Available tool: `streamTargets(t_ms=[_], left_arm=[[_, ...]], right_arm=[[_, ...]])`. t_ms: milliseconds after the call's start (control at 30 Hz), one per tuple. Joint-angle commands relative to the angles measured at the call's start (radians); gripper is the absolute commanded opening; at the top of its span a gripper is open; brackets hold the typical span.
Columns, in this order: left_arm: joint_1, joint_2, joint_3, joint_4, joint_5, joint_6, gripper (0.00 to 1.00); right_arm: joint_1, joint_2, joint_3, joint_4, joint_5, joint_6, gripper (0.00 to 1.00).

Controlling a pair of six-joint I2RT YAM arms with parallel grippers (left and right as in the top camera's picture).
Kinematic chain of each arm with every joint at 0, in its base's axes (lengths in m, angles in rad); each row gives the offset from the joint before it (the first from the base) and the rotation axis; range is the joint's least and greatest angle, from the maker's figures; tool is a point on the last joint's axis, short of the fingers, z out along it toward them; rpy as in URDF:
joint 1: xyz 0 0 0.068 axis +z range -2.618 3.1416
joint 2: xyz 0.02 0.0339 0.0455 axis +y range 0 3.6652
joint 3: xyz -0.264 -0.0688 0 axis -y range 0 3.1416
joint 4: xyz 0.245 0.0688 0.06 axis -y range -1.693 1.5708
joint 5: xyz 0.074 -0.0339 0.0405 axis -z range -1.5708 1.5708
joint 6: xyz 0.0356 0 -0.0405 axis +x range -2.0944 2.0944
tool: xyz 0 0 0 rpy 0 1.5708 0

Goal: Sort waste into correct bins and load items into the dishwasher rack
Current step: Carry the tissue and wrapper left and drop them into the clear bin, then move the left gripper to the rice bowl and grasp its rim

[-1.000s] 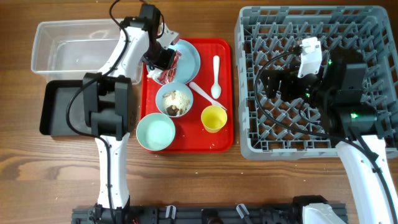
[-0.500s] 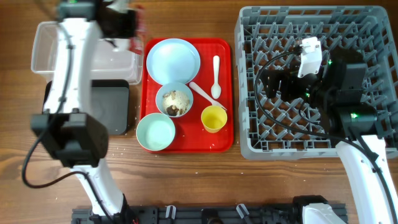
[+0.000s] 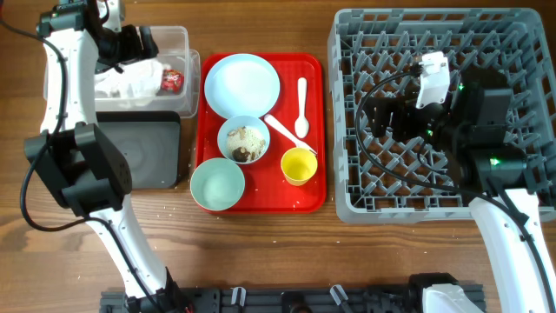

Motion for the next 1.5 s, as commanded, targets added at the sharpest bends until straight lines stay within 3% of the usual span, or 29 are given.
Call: streamTargets(t_ms=[0, 300, 433, 533, 600, 800, 1133, 1467], left_arm=[[-0.002, -0.039, 0.002, -0.008, 0.023, -0.002, 1.00], [-0.090, -0.232, 0.002, -0.200, 0.073, -0.011, 1.00], [-0.190, -0.253, 0.002, -0.305, 0.072, -0.109, 1.00], [-0.269, -0.246, -0.020, -0.352, 0.069, -0.253, 1.00], [-0.314, -0.246, -0.044, -0.350, 0.069, -0.351, 1.00], [-0.440, -0.246, -0.147, -0.271, 0.036, -0.448, 1.00], [-0.572, -0.245, -0.231, -0.211, 0.008, -0.447, 1.00], [-0.606, -0.245, -0.249, -0.146, -0.008, -0.446, 1.00]], right_arm=[[-0.004, 0.008, 0.022, 0.004, -0.016, -0.009, 1.00], [-0.004, 0.008, 0.022, 0.008, -0.016, -0.009, 1.00], [-0.004, 0.008, 0.022, 0.007, -0.016, -0.009, 1.00], [-0.004, 0.008, 0.022, 0.006, -0.016, -0.009, 1.00], [-0.004, 0.008, 0.022, 0.005, -0.016, -0.009, 1.00], [-0.004, 0.008, 0.022, 0.007, -0.016, -0.009, 1.00], [-0.005, 0.007, 0.023, -0.018, 0.116, 0.098, 1.00], [-0.103, 0.006, 0.023, -0.125, 0.213, 0.173, 1.00]])
